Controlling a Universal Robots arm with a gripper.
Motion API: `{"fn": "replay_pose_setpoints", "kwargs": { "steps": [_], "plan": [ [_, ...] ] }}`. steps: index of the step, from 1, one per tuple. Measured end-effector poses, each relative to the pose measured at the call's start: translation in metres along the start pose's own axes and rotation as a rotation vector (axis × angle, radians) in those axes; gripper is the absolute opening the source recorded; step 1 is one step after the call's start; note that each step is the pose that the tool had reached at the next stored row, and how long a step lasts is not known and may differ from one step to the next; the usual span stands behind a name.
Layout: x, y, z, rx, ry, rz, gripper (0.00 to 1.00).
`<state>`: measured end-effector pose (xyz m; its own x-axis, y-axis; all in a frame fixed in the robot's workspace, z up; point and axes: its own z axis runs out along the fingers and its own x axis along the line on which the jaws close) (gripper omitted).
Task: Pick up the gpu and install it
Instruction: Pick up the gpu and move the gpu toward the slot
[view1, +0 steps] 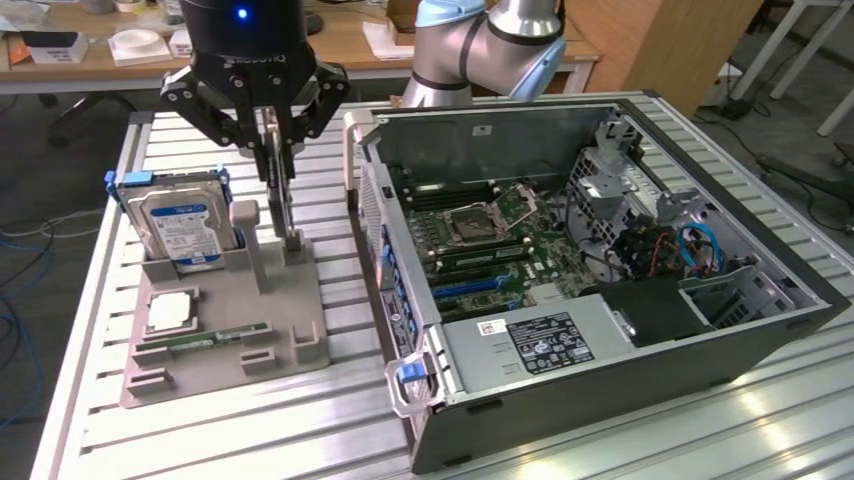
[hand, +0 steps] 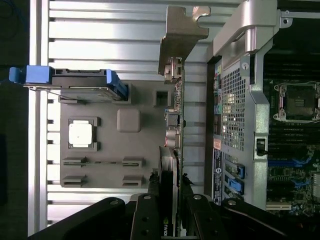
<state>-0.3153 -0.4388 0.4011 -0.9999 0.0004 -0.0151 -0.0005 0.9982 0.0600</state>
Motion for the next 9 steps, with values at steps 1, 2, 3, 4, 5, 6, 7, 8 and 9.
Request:
{"fn": "replay_pose_setpoints", "kwargs": {
  "steps": [1, 2, 3, 4, 5, 6, 7, 8, 9],
  "plan": [
    [0.0, 0.0001, 0.0, 0.004, 0.0, 0.0, 0.27],
    [0.0, 0.0002, 0.0, 0.0083, -0.0001, 0.0, 0.27],
    [0.0, 0.0003, 0.0001, 0.0137, -0.0001, 0.0, 0.27],
    [0.0, 0.0004, 0.0001, 0.0194, -0.0001, 0.0, 0.27],
    [0.0, 0.0004, 0.0001, 0.0236, -0.0001, 0.0, 0.27],
    [0.0, 0.0005, 0.0001, 0.0269, -0.0001, 0.0, 0.27],
    [0.0, 0.0005, 0.0001, 0.0299, -0.0001, -0.001, 0.27],
    [0.0, 0.0006, 0.0001, 0.0328, -0.0001, -0.001, 0.27],
    [0.0, 0.0006, 0.0, 0.0356, -0.0002, -0.001, 0.27]
  ]
}}
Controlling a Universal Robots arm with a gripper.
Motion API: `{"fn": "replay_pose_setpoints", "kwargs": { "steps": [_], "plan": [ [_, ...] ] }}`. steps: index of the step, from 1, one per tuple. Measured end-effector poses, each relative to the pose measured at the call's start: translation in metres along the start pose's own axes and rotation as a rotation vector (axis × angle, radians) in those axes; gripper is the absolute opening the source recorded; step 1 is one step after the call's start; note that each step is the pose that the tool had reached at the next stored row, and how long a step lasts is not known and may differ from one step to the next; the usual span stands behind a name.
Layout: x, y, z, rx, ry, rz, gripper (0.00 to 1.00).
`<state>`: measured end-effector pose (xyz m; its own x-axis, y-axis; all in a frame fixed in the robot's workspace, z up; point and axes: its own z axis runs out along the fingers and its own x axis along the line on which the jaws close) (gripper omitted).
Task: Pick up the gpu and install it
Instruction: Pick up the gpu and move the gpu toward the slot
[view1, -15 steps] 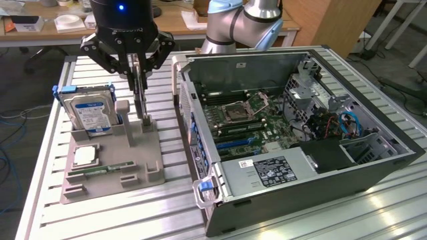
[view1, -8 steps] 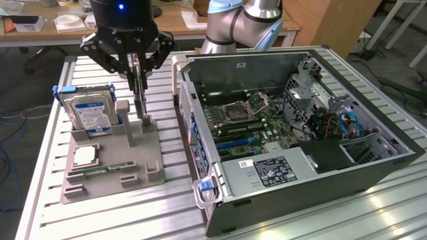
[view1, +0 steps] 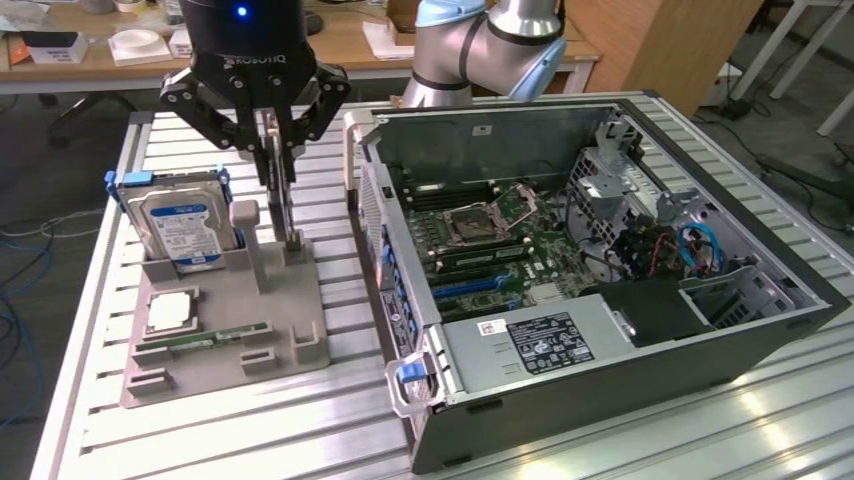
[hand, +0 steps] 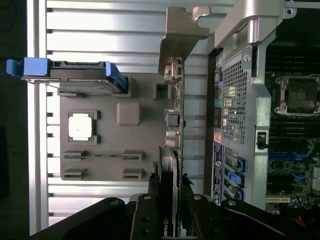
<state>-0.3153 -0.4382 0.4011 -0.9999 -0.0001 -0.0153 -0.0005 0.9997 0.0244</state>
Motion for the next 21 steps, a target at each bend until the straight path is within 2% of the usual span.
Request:
{"fn": "replay_pose_setpoints", "kwargs": {
  "steps": [3, 21],
  "plan": [
    [0.0, 0.0, -0.0014, 0.0038, 0.0002, 0.0, 0.27],
    [0.0, 0.0004, -0.0176, 0.0038, 0.0, 0.0, 0.27]
  ]
}}
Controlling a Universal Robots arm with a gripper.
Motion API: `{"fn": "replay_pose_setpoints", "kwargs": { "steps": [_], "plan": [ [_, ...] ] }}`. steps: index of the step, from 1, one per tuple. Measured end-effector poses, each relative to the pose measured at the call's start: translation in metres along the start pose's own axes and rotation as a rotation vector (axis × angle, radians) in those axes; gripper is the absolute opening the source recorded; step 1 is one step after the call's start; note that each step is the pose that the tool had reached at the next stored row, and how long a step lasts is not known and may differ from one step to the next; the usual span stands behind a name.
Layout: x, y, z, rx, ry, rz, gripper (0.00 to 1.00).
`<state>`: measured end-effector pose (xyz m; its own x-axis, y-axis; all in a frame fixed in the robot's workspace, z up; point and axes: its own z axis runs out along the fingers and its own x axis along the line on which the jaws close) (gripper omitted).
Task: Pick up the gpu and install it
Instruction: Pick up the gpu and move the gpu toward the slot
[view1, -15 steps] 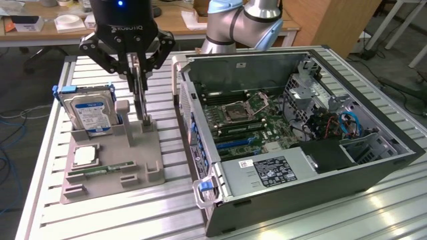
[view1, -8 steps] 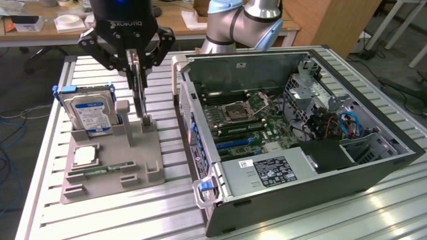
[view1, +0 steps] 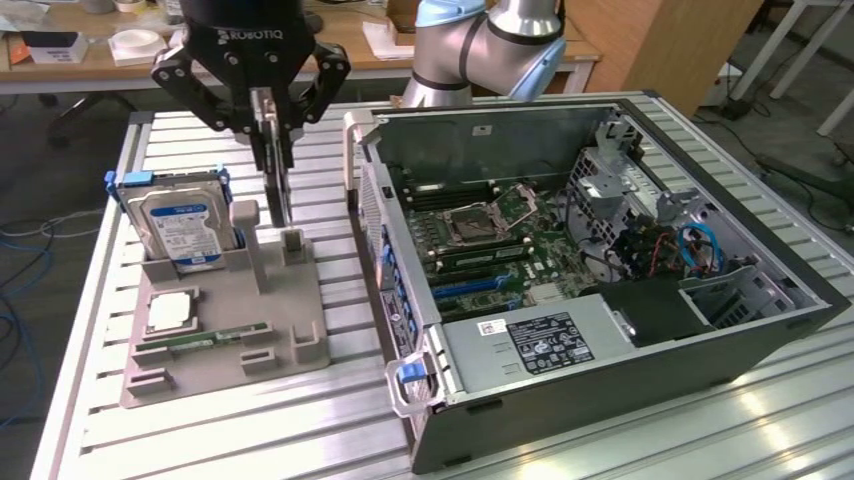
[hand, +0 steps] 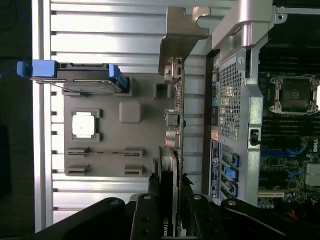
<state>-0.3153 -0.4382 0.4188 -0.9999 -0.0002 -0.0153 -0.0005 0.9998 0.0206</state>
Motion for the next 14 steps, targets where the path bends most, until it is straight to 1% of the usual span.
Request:
{"fn": "replay_pose_setpoints", "kwargs": {
  "steps": [7, 9, 14],
  "plan": [
    [-0.0002, 0.0001, -0.0003, -0.0002, 0.0, 0.0, 0.27],
    [-0.0016, 0.0, -0.0002, -0.0003, 0.0, 0.0, 0.27],
    [-0.009, 0.0, -0.0001, -0.0002, -0.0001, 0.0, 0.27]
  ]
}}
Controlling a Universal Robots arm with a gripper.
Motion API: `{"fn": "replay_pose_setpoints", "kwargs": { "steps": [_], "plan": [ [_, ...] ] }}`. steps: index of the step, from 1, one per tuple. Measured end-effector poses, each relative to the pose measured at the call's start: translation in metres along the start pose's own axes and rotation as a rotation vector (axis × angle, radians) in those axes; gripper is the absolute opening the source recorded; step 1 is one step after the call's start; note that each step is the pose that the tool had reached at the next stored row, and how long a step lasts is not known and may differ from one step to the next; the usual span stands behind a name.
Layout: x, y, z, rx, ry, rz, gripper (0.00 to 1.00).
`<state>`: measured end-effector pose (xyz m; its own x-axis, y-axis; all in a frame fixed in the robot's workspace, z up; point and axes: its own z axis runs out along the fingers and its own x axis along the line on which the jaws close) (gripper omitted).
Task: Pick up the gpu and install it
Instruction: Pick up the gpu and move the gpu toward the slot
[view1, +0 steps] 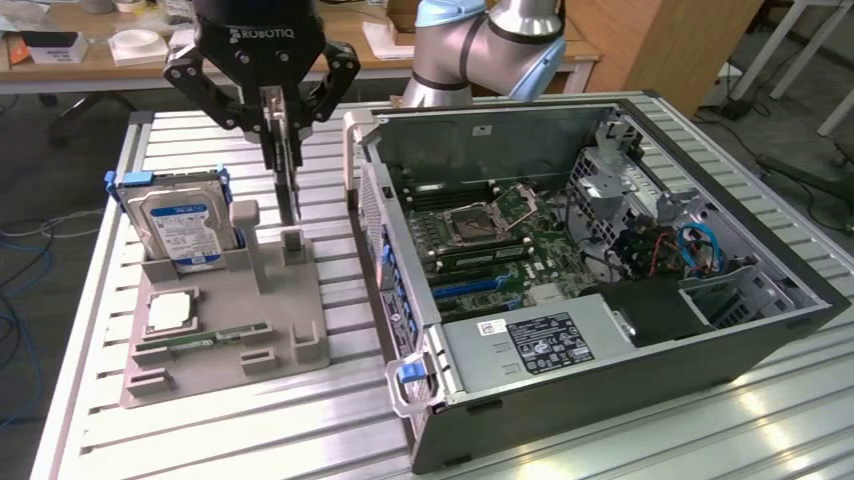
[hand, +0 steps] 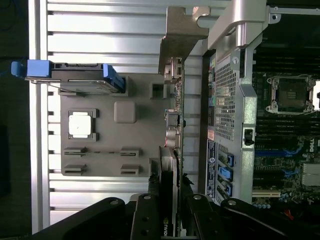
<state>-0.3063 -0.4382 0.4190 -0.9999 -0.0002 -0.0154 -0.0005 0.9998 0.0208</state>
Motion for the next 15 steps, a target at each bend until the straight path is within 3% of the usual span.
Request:
{"fn": "replay_pose_setpoints", "kwargs": {
  "steps": [15],
  "plan": [
    [-0.013, 0.0, 0.0002, -0.0001, 0.0, 0.0, 0.27]
  ]
}}
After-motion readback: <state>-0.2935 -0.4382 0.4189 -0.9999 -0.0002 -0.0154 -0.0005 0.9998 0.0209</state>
